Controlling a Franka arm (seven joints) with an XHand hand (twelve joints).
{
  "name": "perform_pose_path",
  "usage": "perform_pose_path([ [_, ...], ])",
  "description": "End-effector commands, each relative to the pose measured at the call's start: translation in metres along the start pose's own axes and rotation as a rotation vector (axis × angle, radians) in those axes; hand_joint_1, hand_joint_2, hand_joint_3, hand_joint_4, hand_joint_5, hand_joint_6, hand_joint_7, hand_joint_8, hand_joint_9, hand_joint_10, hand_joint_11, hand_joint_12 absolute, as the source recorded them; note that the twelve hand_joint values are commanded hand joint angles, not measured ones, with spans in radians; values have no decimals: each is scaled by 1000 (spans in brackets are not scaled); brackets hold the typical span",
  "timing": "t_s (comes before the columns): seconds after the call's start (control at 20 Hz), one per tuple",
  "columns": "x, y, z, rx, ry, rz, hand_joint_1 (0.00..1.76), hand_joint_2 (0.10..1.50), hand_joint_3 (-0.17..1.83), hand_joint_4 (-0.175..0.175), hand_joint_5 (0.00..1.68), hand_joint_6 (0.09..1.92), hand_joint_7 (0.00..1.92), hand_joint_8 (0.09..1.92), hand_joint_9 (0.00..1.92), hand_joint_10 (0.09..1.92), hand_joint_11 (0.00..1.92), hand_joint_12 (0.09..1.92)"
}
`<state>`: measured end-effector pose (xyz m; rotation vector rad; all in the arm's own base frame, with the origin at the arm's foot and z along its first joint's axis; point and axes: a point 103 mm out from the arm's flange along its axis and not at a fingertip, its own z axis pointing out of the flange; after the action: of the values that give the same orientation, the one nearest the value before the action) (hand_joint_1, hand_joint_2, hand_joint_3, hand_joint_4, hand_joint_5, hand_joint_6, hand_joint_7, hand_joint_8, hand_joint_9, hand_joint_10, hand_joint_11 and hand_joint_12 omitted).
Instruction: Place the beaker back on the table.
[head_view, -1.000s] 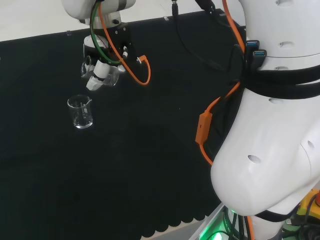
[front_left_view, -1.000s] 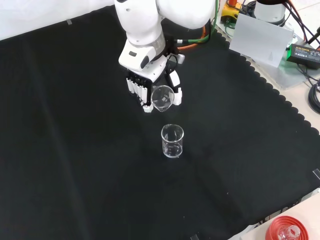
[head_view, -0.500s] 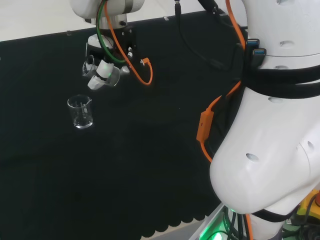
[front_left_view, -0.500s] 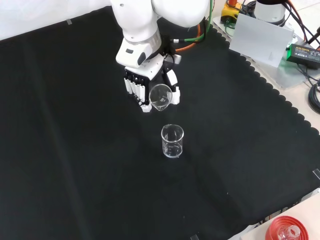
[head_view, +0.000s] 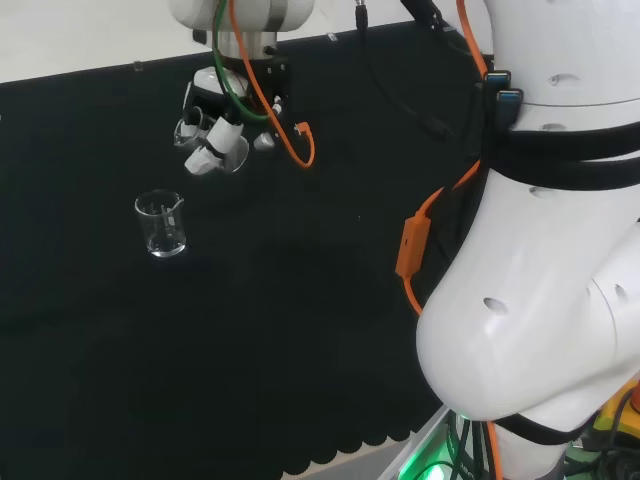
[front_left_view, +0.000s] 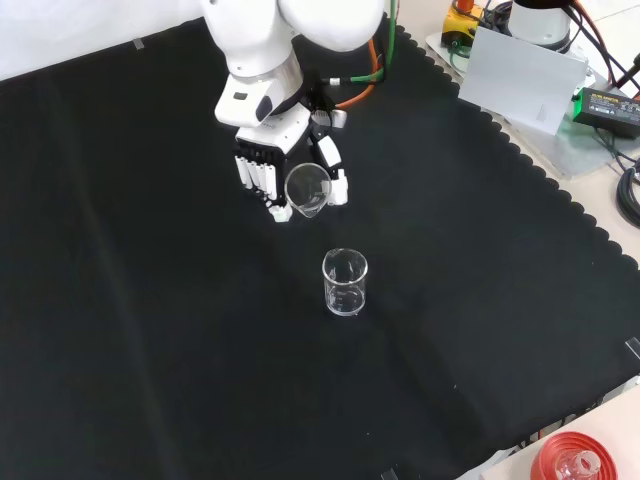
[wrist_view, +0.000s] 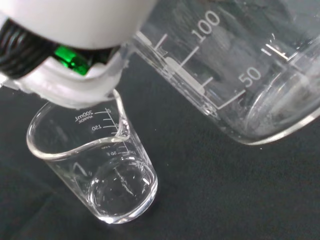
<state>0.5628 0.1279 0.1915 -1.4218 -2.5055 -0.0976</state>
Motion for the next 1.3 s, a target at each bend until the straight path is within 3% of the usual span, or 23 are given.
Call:
perform_pose_path([
  [0.05,-31,-1,20,-50,161,6,1324,648,554,-175,1470,226,1599,87,1619,110,1238,822],
  [0.3,-47,-6,38,-72,227,14,1324,652,547,-175,1468,228,1597,87,1615,109,1234,823],
  [0.6,-55,-8,50,-88,251,4,1323,668,520,-175,1462,232,1593,87,1613,107,1228,830],
  [0.7,-55,-8,54,-88,256,-2,1316,567,710,-40,1383,473,1636,87,1617,109,1227,840],
  [0.8,-55,-8,57,-86,257,-7,1314,517,802,19,1352,577,1657,87,1619,109,1225,845],
  [0.95,-54,-8,63,-85,261,-10,1314,501,830,38,1343,607,1663,87,1615,108,1222,846],
  [1.3,-52,-6,74,-80,261,-11,1314,499,834,42,1344,609,1663,87,1608,104,1215,845],
])
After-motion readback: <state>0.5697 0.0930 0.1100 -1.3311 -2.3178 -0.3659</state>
